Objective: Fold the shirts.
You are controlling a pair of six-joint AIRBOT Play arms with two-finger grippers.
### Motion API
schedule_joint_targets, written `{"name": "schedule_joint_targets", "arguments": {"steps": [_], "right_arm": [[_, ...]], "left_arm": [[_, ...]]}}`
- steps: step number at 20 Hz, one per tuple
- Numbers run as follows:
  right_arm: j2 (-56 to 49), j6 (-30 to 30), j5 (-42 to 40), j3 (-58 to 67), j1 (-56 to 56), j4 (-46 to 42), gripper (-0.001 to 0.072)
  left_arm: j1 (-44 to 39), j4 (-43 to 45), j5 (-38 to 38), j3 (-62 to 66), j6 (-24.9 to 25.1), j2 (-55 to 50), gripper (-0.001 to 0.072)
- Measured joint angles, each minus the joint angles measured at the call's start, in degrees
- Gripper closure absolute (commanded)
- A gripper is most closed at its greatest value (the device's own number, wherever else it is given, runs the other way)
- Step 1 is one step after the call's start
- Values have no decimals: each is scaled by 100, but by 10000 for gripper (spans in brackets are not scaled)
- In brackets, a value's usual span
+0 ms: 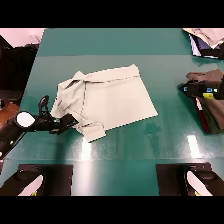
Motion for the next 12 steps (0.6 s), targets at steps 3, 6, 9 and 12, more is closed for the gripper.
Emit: {"name": "schedule_joint_targets", "arguments": {"steps": [3,6,9,12], "right_arm": [[0,0,-9,0,0,0,403],[0,0,-11,0,0,0,403],[0,0,-13,0,0,0,403],[0,0,-13,0,0,0,403]], "left_arm": [[-9,15,-42,-7,2,-2,165],[-9,22,164,-13,-42,-4,165],[-9,-44,264,-127,-63,-35,166],[-9,-114,319,-201,-74,-44,455]]}}
